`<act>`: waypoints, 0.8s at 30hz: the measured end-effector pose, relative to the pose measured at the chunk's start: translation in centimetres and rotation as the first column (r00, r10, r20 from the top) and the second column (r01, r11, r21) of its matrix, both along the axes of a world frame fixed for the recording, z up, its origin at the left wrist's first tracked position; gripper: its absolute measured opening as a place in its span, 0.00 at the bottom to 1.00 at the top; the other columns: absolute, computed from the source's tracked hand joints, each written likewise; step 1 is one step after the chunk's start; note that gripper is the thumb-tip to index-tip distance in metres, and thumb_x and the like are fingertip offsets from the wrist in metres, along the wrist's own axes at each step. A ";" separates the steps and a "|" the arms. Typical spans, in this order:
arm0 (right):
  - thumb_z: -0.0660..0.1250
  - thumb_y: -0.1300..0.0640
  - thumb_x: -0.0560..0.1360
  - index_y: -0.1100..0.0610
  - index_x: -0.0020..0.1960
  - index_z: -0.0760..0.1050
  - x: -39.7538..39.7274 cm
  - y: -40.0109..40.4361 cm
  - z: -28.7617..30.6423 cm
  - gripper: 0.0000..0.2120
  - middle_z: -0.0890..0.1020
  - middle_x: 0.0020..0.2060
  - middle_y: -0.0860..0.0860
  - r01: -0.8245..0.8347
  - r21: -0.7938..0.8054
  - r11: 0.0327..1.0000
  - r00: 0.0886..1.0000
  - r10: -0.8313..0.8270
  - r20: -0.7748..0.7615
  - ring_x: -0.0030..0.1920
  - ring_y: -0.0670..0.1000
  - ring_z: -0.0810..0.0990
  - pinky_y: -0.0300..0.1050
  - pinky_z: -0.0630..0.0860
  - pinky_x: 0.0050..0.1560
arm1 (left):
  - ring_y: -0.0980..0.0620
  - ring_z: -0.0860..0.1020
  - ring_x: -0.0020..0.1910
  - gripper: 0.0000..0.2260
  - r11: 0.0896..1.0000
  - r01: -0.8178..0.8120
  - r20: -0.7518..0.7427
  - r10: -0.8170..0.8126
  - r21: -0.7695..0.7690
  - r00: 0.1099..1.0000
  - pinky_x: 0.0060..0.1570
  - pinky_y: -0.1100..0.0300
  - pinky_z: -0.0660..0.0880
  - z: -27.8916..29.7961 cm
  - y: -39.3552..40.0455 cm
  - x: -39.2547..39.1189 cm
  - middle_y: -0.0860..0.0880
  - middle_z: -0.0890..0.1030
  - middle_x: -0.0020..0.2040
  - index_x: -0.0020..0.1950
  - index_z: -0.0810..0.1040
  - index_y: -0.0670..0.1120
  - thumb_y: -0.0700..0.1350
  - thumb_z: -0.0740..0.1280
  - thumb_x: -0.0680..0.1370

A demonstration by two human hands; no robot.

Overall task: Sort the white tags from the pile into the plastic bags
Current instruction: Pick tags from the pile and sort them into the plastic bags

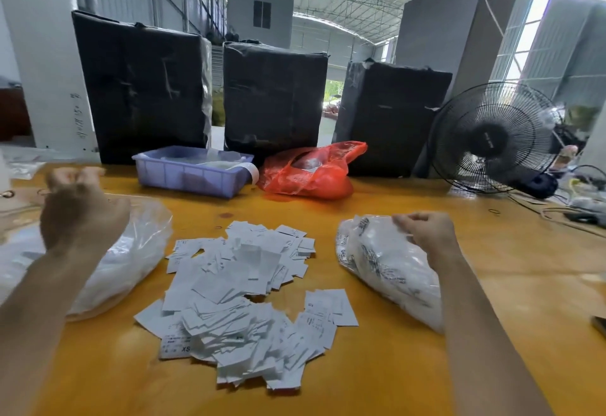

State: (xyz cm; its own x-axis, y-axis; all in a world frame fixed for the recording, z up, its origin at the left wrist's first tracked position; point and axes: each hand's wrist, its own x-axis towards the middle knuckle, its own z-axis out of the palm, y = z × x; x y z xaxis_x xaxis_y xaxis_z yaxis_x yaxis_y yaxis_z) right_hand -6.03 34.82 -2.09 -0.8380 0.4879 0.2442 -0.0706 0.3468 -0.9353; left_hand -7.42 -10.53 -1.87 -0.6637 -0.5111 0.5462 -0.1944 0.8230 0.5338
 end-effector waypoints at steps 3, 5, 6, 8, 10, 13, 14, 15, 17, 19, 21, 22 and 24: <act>0.71 0.59 0.72 0.63 0.45 0.79 0.5 -2.4 2.3 0.07 0.85 0.39 0.57 -0.233 -0.323 0.917 0.971 0.203 -0.124 0.38 0.51 0.84 0.41 0.78 0.38 | 0.35 0.75 0.51 0.20 0.982 0.183 -0.128 -0.187 -0.039 0.974 0.47 0.44 0.75 1.1 3.8 1.1 0.34 0.74 0.57 0.63 0.73 0.39 0.43 0.72 0.73; 0.72 0.56 0.70 0.62 0.46 0.80 1.0 -4.8 3.5 0.10 0.85 0.37 0.54 -0.432 -0.374 0.821 0.902 0.394 -0.177 0.37 0.49 0.83 0.39 0.78 0.37 | 0.42 0.78 0.48 0.18 0.912 0.408 -0.175 -0.395 0.047 0.902 0.43 0.53 0.77 1.7 6.7 2.5 0.41 0.80 0.51 0.60 0.76 0.39 0.47 0.71 0.75; 0.72 0.55 0.68 0.61 0.45 0.80 1.3 -6.2 3.8 0.11 0.84 0.36 0.53 -0.513 -0.348 0.785 0.858 0.480 -0.182 0.36 0.48 0.83 0.39 0.79 0.37 | 0.47 0.79 0.46 0.18 0.839 0.521 -0.164 -0.498 0.157 0.852 0.40 0.58 0.76 2.1 8.1 3.4 0.45 0.81 0.49 0.58 0.77 0.41 0.51 0.69 0.75; 0.73 0.53 0.66 0.59 0.41 0.81 1.7 -9.4 4.0 0.09 0.83 0.32 0.51 -0.622 -0.259 0.739 0.782 0.605 -0.150 0.33 0.46 0.81 0.37 0.78 0.34 | 0.51 0.82 0.43 0.22 0.567 0.674 -0.160 -0.697 0.473 0.699 0.36 0.64 0.76 2.7 10.8 4.8 0.47 0.83 0.47 0.54 0.78 0.42 0.59 0.65 0.72; 0.73 0.55 0.67 0.58 0.38 0.80 2.1 -12.2 3.6 0.06 0.82 0.29 0.50 -0.662 -0.160 0.732 0.748 0.655 -0.101 0.29 0.44 0.79 0.35 0.75 0.29 | 0.50 0.84 0.42 0.28 0.251 0.612 -0.186 -0.808 0.750 0.559 0.35 0.63 0.78 2.7 12.7 5.5 0.46 0.85 0.46 0.52 0.79 0.41 0.64 0.63 0.67; 0.73 0.60 0.71 0.61 0.39 0.79 2.3 -14.7 2.6 0.05 0.82 0.28 0.53 -0.671 -0.031 0.740 0.740 0.668 -0.077 0.27 0.46 0.79 0.36 0.74 0.27 | 0.48 0.84 0.41 0.32 0.097 0.505 -0.168 -0.876 0.858 0.453 0.35 0.61 0.79 2.0 13.6 5.6 0.45 0.85 0.46 0.53 0.80 0.39 0.65 0.67 0.63; 0.72 0.61 0.71 0.63 0.40 0.79 2.4 -15.1 2.3 0.05 0.82 0.28 0.53 -0.664 -0.005 0.748 0.746 0.661 -0.080 0.26 0.47 0.79 0.36 0.73 0.27 | 0.49 0.84 0.41 0.29 0.098 0.505 -0.155 -0.887 0.857 0.434 0.35 0.62 0.79 1.7 13.6 5.6 0.45 0.85 0.46 0.52 0.81 0.39 0.62 0.69 0.64; 0.72 0.61 0.71 0.64 0.41 0.79 2.4 -15.4 2.0 0.05 0.82 0.28 0.54 -0.650 0.010 0.760 0.757 0.648 -0.081 0.26 0.47 0.79 0.36 0.73 0.27 | 0.51 0.84 0.39 0.25 0.110 0.516 -0.147 -0.890 0.849 0.431 0.35 0.64 0.78 1.4 13.7 5.6 0.44 0.85 0.47 0.51 0.82 0.40 0.58 0.71 0.64; 0.72 0.62 0.72 0.64 0.42 0.80 2.2 -15.7 1.6 0.05 0.82 0.28 0.52 -0.636 -0.004 0.772 0.771 0.634 -0.061 0.27 0.46 0.79 0.36 0.74 0.28 | 0.53 0.83 0.37 0.16 0.129 0.521 -0.166 -0.860 0.844 0.482 0.34 0.65 0.78 0.7 13.7 5.5 0.44 0.85 0.45 0.48 0.84 0.42 0.51 0.73 0.65; 0.71 0.63 0.72 0.63 0.45 0.79 2.1 -15.8 1.4 0.04 0.83 0.29 0.51 -0.658 -0.062 0.750 0.752 0.658 -0.023 0.29 0.46 0.81 0.36 0.76 0.30 | 0.53 0.83 0.36 0.11 0.161 0.504 -0.189 -0.797 0.849 0.574 0.34 0.65 0.79 0.2 13.6 5.1 0.43 0.85 0.43 0.44 0.84 0.42 0.45 0.74 0.66; 0.70 0.66 0.72 0.63 0.51 0.77 2.1 -16.0 1.3 0.08 0.84 0.31 0.53 -0.688 -0.109 0.718 0.722 0.692 0.004 0.32 0.48 0.83 0.37 0.78 0.32 | 0.54 0.83 0.33 0.05 0.199 0.483 -0.195 -0.736 0.853 0.648 0.35 0.66 0.80 -0.1 13.5 4.8 0.43 0.85 0.40 0.42 0.84 0.42 0.41 0.74 0.68; 0.70 0.67 0.72 0.64 0.52 0.76 2.1 -16.2 1.2 0.10 0.84 0.32 0.54 -0.697 -0.120 0.707 0.711 0.703 0.009 0.33 0.49 0.84 0.38 0.78 0.34 | 0.55 0.82 0.32 0.03 0.202 0.475 -0.204 -0.712 0.857 0.672 0.35 0.66 0.79 -0.2 13.4 4.7 0.44 0.85 0.38 0.41 0.83 0.42 0.40 0.74 0.69; 0.71 0.68 0.71 0.63 0.53 0.75 2.1 -16.5 0.9 0.11 0.84 0.33 0.55 -0.708 -0.119 0.697 0.701 0.713 0.005 0.34 0.50 0.84 0.38 0.78 0.34 | 0.55 0.82 0.31 0.02 0.171 0.461 -0.235 -0.679 0.871 0.696 0.34 0.67 0.78 -0.2 13.2 4.5 0.44 0.84 0.36 0.41 0.82 0.41 0.38 0.73 0.70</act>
